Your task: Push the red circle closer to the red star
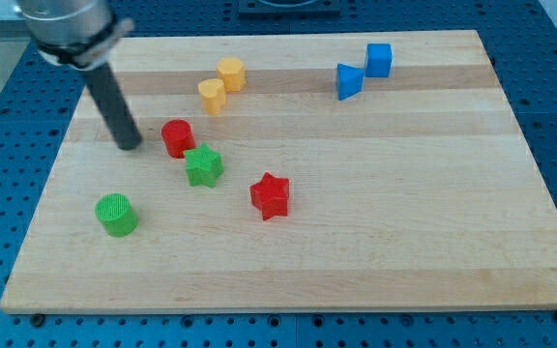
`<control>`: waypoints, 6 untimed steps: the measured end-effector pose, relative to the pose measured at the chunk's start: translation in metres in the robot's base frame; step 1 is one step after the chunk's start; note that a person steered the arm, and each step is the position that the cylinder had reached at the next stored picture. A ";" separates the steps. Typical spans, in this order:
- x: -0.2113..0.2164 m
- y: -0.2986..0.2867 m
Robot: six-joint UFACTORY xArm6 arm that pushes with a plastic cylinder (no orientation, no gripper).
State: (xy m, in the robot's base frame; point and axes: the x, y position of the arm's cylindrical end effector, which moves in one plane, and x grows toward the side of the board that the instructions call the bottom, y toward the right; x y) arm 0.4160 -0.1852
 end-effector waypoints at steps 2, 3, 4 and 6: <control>0.001 0.066; 0.001 0.066; 0.001 0.063; -0.021 0.109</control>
